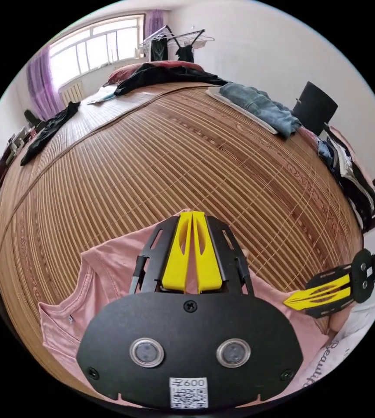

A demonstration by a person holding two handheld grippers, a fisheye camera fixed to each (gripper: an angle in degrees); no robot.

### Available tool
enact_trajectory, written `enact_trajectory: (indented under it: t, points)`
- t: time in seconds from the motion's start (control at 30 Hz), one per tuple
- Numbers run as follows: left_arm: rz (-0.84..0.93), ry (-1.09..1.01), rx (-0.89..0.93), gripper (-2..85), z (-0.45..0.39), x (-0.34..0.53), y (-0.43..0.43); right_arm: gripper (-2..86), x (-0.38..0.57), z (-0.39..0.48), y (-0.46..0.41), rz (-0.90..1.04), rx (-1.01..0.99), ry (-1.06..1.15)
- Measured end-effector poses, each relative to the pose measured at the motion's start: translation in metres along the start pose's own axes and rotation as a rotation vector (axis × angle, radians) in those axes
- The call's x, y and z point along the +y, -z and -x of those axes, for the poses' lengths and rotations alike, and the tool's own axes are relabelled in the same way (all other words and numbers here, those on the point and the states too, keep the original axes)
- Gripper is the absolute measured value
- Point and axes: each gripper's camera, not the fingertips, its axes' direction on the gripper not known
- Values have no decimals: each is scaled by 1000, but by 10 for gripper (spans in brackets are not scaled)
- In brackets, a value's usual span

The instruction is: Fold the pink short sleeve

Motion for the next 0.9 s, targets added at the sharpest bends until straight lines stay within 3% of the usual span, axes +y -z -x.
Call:
enact_trajectory:
  t: [0.2,0.4,0.47,0.53,0.63,0.9]
  points:
    - [-22,-50,-71,7,-74,-44,-19,-8,9,-21,11,28,-23,-15]
    - [-52,-46,-116,8,-151,-95,-32,-9,21,-31,45,-47,180,-21]
    - [-60,-58,-142,9,-186,-119,-36,-9,26,-38,57,-121,-2,3]
    - [-62,-50,-123,9,-204,-138,-37,-9,24,-43,47,-52,-174,39]
    - [-67,-31,-81,9,-234,-173,-38,-9,26,-45,14,108,-53,70]
    - [-76,-34,-87,10,-343,-272,-32,-9,49,-84,51,-4,-22,8]
